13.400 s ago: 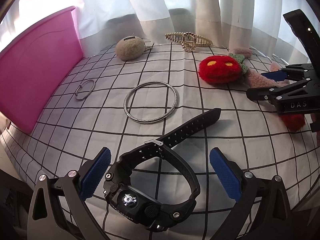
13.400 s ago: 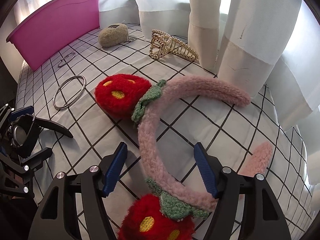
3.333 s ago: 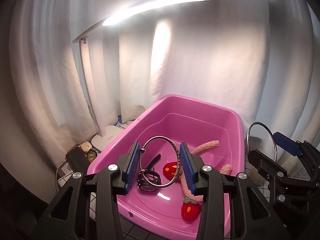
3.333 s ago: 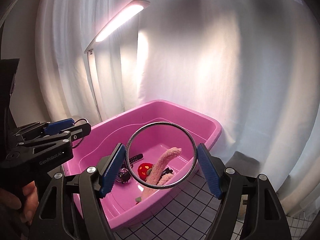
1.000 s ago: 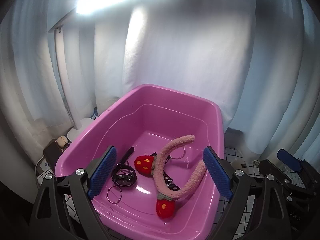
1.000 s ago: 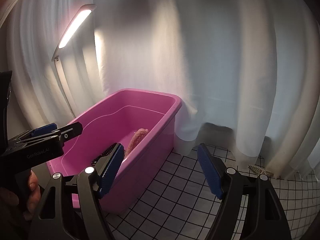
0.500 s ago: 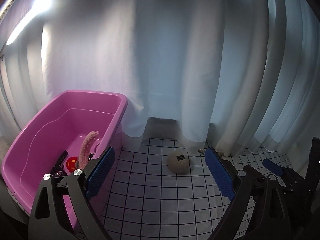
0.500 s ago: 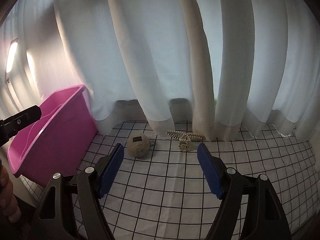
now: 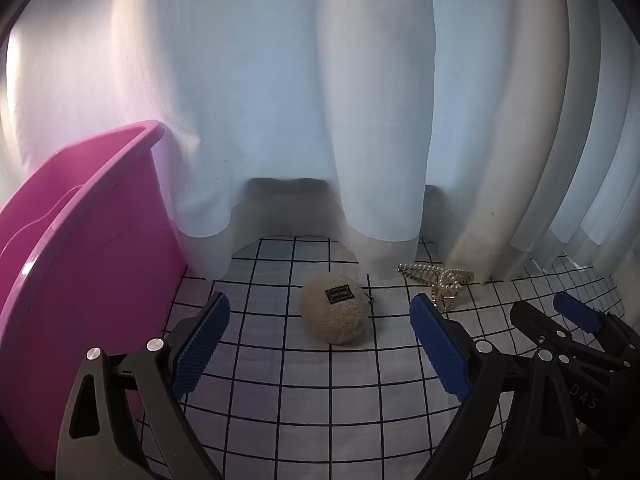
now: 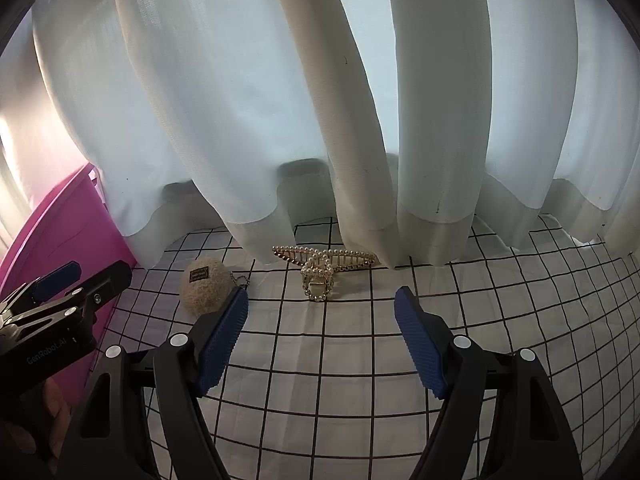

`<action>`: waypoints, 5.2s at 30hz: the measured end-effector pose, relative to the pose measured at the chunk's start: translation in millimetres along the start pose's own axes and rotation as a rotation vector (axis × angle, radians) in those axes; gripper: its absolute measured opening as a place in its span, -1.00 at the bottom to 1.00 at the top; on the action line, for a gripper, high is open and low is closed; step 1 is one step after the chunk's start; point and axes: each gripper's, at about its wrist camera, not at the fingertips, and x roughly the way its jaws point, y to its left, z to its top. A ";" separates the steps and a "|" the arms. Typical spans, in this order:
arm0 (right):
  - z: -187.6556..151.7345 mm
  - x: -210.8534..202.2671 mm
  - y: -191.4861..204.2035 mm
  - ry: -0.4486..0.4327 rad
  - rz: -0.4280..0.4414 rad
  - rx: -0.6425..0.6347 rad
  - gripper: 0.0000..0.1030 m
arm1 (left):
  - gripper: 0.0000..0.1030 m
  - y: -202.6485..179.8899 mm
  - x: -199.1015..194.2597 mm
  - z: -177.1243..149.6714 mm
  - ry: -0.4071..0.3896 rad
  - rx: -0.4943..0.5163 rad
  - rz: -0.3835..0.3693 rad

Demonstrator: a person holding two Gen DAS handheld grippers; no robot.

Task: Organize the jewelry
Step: 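Lower the left tool to the beige pouch while the right tool reaches the pearl claw clip, then close the left tool on the pouch while the right tool closes on the claw clip, then carry pouch and claw clip into the pink bin and open both tools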

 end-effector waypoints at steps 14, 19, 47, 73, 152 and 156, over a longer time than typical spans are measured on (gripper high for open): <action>1.0 96.2 -0.1 0.101 -0.030 0.034 0.40 | 0.75 7.8 91.0 -11.6 0.107 -0.043 0.002; 0.1 118.7 3.0 0.132 -0.065 0.024 0.40 | 0.75 7.0 105.9 -16.5 0.131 -0.031 0.005; 31.5 171.1 13.9 0.130 -0.140 -0.006 0.37 | 0.70 5.9 146.8 -17.2 0.169 -0.042 0.012; 18.8 139.5 4.8 0.113 -0.052 -0.042 -0.40 | -0.12 -3.9 103.0 -35.7 0.151 -0.007 -0.004; 29.4 -121.2 136.0 -0.073 0.269 -0.300 -0.41 | -0.14 89.2 -174.7 -11.4 -0.106 -0.160 0.171; 35.6 -122.4 164.7 -0.094 0.307 -0.329 -0.41 | -0.14 109.5 -186.1 -2.6 -0.135 -0.167 0.214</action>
